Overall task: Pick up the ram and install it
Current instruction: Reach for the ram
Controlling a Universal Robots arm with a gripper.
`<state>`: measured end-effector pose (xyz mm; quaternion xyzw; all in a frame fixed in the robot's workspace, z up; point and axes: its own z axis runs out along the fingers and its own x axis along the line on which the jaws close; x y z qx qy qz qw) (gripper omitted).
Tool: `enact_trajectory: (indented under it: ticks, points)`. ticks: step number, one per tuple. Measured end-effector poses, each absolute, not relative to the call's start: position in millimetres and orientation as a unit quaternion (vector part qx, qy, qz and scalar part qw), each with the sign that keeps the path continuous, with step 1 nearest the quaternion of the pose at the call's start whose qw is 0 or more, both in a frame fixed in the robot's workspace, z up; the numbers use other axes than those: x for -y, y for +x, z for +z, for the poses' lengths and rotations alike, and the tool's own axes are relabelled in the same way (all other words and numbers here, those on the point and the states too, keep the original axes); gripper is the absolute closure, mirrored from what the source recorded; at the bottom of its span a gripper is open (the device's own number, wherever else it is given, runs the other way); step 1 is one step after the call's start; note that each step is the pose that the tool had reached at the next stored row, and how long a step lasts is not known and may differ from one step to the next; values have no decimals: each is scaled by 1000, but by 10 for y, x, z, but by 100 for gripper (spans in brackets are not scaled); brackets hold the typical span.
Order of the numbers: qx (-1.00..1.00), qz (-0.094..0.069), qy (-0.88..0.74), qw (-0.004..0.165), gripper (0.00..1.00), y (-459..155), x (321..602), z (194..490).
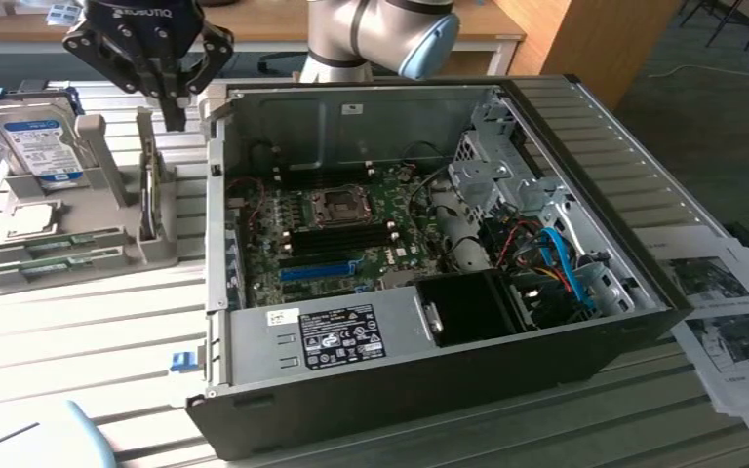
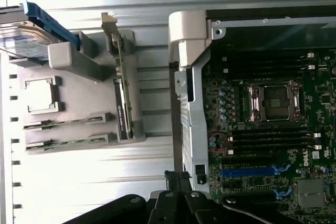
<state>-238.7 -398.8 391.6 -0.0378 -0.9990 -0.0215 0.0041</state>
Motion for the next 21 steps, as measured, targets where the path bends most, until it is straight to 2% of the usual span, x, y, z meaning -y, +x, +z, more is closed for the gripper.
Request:
enact_trajectory:
  ticks: [21]
  points:
    - [999, -21, -38, 9, 90, -2882, 3988, 3908]
